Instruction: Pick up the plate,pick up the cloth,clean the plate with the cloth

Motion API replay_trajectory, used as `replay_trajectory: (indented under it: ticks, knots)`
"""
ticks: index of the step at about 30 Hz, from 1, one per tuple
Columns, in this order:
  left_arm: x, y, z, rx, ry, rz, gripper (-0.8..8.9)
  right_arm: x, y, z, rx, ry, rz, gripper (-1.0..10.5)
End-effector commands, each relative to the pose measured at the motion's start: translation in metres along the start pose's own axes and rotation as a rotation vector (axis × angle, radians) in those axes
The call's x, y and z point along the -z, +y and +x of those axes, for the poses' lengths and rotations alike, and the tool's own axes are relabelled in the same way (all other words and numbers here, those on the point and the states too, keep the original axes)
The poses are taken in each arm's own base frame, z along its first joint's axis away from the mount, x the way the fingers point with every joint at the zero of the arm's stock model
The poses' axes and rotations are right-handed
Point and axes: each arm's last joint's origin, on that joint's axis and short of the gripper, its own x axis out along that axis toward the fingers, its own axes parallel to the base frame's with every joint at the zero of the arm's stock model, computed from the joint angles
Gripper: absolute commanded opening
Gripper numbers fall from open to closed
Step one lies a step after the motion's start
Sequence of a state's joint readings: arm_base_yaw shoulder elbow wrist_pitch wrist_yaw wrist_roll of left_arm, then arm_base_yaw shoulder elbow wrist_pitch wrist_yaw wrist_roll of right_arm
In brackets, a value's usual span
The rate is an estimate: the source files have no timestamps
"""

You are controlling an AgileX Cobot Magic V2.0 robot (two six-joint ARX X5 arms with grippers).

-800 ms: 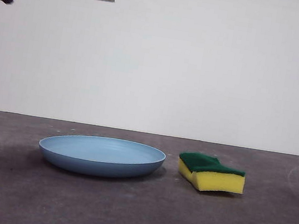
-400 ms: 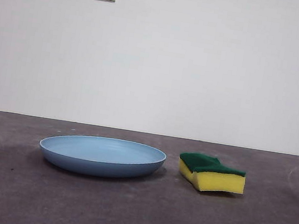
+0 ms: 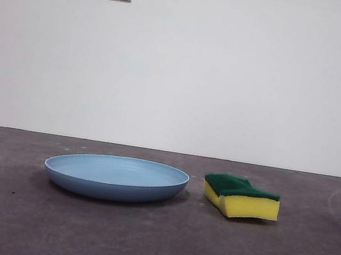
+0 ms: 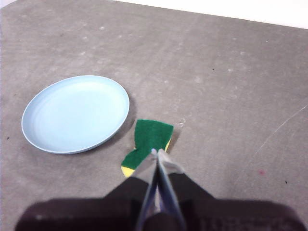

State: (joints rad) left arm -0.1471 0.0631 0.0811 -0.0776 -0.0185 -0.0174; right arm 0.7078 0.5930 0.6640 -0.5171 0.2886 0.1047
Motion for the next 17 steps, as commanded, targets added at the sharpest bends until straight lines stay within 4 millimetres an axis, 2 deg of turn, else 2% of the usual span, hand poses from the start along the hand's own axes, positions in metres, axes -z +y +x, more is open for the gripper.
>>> replay_trajectory:
  ticks: [1, 8, 17]
  knots:
    - [0.01, 0.001, 0.0, -0.011, 0.0, 0.013, -0.03, 0.001, 0.0, 0.0, 0.002, -0.004, -0.001, 0.0]
    - [0.028, 0.003, 0.001, -0.027, 0.079, 0.021, -0.03, 0.001, 0.0, 0.0, 0.002, -0.004, -0.001, 0.0]
    - [0.032, 0.003, 0.001, -0.029, 0.12, 0.02, -0.03, 0.001, 0.0, 0.0, 0.003, -0.004, -0.001, 0.0]
